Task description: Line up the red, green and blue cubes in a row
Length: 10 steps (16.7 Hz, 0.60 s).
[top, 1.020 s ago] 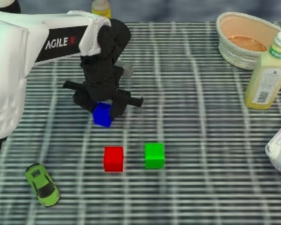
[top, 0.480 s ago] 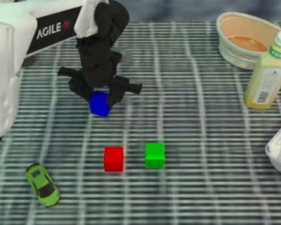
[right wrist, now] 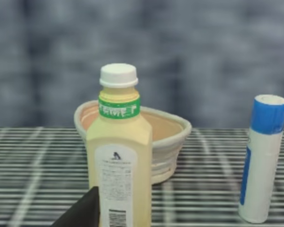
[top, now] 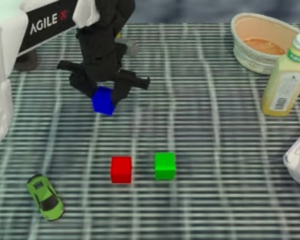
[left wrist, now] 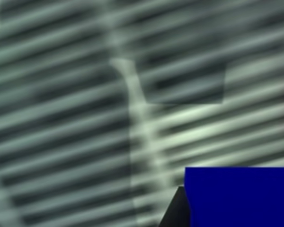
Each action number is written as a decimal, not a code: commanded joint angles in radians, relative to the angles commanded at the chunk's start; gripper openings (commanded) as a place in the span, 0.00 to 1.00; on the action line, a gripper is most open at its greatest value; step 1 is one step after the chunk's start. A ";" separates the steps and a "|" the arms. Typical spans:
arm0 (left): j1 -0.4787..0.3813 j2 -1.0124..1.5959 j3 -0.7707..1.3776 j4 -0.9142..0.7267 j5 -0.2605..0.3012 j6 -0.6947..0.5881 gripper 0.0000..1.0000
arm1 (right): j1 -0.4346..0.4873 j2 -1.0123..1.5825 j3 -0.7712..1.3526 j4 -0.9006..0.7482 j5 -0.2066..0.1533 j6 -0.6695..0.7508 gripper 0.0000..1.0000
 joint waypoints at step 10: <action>-0.293 0.137 0.273 -0.160 -0.009 -0.506 0.00 | 0.000 0.000 0.000 0.000 0.000 0.000 1.00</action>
